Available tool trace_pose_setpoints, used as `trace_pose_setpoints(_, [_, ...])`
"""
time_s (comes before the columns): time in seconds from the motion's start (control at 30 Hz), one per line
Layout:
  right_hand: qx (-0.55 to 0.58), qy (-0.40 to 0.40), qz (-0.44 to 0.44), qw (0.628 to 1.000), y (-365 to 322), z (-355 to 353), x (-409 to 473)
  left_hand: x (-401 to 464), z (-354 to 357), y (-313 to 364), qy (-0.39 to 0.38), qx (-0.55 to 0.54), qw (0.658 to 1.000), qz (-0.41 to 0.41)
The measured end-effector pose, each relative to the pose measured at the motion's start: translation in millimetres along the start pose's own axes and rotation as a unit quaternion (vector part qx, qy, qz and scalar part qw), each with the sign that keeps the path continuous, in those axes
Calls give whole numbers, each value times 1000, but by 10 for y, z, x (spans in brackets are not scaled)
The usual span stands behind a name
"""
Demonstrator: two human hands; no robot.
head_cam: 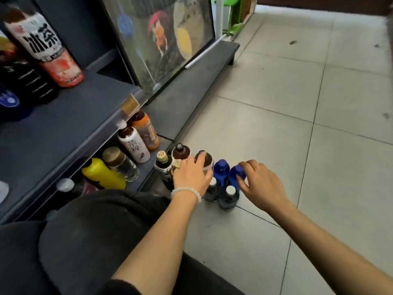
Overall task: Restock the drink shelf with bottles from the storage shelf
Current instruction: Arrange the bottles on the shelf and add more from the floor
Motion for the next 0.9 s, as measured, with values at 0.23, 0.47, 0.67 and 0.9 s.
trace_pose_setpoints(0.23, [42,-105,65,991,179,840,43,118,922,-66,-130,-22,990,-53])
trace_pose_setpoints(0.47, [47,-219,92,970,263,1432,135,381,1459,-28,-180,-80,975,-105])
trace_pose_setpoints(0.67, [87,-222,87,967,258,1584,253,520,1585,-59,-177,-147,961,-153])
trace_pose_setpoints(0.9, [107,-228,92,963,248,1499,205,492,1496,-51,-196,-216,943,-160])
Point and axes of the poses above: each hand's wrist, its own x-axis towards the middle knuckle, its own z-axis out of the palm, y = z × x, the point moved 6 cm from there along x, towards the middle knuckle, and after that the axes turned 10 degrees about -z, right-handed, at the moved point
